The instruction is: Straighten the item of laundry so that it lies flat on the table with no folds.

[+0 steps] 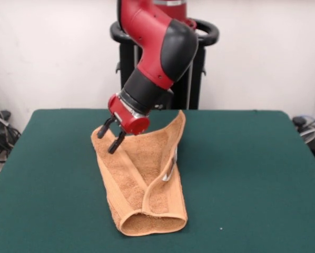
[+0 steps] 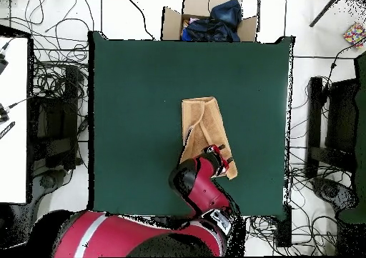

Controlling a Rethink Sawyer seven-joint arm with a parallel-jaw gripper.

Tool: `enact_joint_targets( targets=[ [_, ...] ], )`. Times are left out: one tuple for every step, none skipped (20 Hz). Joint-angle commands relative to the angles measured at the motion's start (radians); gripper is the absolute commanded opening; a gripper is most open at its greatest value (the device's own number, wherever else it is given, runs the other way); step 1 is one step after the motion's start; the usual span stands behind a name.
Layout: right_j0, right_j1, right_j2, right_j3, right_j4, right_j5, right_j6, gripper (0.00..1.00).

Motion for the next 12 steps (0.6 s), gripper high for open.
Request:
enact_joint_targets(
  targets=[
    [-0.019,-0.084,0.173,-0.032,-0.024,0.191,0.186,1.0],
    [-0.009,-0.084,0.165,-0.034,-0.012,0.194,0.183,1.0],
    [0.001,-0.083,0.157,-0.036,0.0,0.196,0.18,1.0],
    [0.0,-0.074,0.164,-0.04,-0.002,0.181,0.189,1.0],
    [-0.014,-0.064,0.181,-0.045,-0.017,0.159,0.203,1.0],
    [-0.027,-0.061,0.192,-0.047,-0.033,0.144,0.212,1.0],
    [-0.039,-0.059,0.203,-0.049,-0.049,0.129,0.22,1.0],
    [-0.051,-0.056,0.215,-0.052,-0.065,0.114,0.228,1.0],
    [-0.057,-0.054,0.223,-0.055,-0.068,0.114,0.229,1.0],
    [-0.061,-0.043,0.234,-0.059,-0.069,0.108,0.235,1.0],
    [-0.062,-0.037,0.24,-0.058,-0.066,0.109,0.238,1.0],
    [-0.058,-0.029,0.239,-0.059,-0.053,0.119,0.234,1.0]
  ],
)
